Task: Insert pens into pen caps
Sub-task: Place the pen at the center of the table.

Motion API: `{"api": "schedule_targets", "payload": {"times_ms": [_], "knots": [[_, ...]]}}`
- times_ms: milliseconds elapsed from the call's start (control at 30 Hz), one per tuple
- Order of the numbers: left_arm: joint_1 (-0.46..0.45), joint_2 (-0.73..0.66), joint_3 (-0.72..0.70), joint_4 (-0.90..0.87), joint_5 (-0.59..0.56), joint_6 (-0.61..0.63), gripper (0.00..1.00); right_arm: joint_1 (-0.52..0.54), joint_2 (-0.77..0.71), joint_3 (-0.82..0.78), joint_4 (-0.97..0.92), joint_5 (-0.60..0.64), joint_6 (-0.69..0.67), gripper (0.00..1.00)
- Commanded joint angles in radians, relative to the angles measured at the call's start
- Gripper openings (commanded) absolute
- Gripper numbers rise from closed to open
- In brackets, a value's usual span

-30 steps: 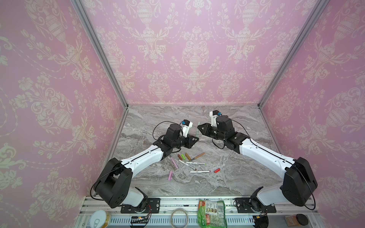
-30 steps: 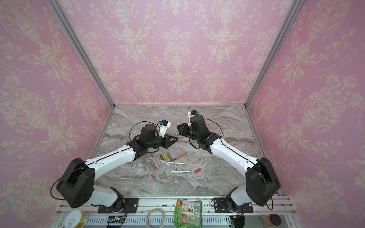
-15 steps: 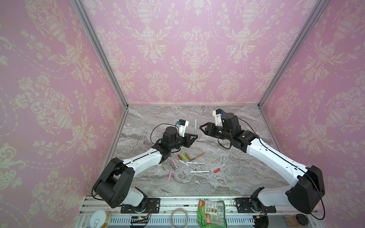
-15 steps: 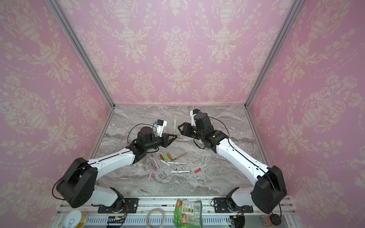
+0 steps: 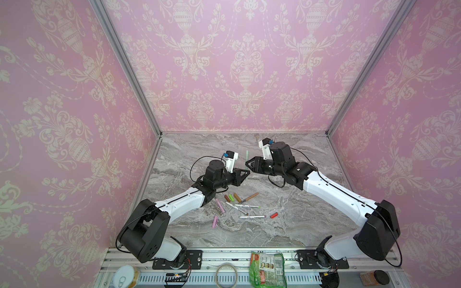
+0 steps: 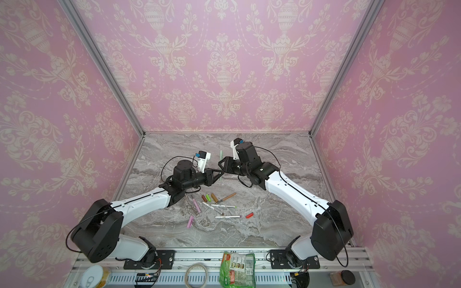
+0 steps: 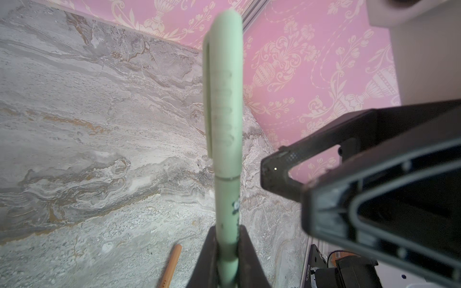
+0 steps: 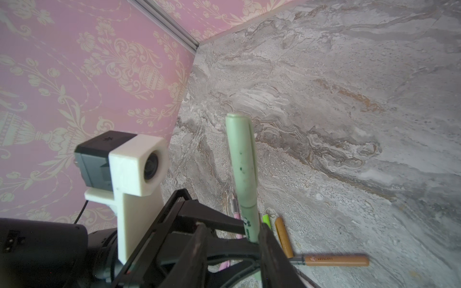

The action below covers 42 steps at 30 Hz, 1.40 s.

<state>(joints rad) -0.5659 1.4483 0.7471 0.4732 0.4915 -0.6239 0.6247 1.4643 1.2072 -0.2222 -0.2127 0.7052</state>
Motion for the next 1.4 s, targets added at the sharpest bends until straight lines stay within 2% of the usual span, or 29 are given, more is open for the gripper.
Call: {"api": "schedule_targets", "payload": {"times_ms": [0, 900, 1133, 1300, 1367], "knots": [[-0.005, -0.026, 0.007, 0.010, 0.020, -0.022, 0.00, 0.010, 0.023, 0.019, 0.004, 0.008, -0.027, 0.35], [-0.009, -0.023, 0.035, -0.014, 0.044, -0.027, 0.00, 0.023, 0.093, 0.026, 0.029, 0.050, -0.040, 0.27], [-0.010, -0.017, 0.040, -0.012, 0.042, -0.028, 0.00, 0.023, 0.097, 0.025, 0.032, 0.052, -0.035, 0.14], [-0.010, -0.019, 0.034, -0.006, 0.026, -0.036, 0.00, 0.023, 0.085, 0.024, 0.007, 0.086, -0.029, 0.08], [-0.011, -0.026, 0.027, -0.004, 0.018, -0.036, 0.16, 0.019, 0.079, 0.032, -0.020, 0.110, -0.023, 0.08]]}}
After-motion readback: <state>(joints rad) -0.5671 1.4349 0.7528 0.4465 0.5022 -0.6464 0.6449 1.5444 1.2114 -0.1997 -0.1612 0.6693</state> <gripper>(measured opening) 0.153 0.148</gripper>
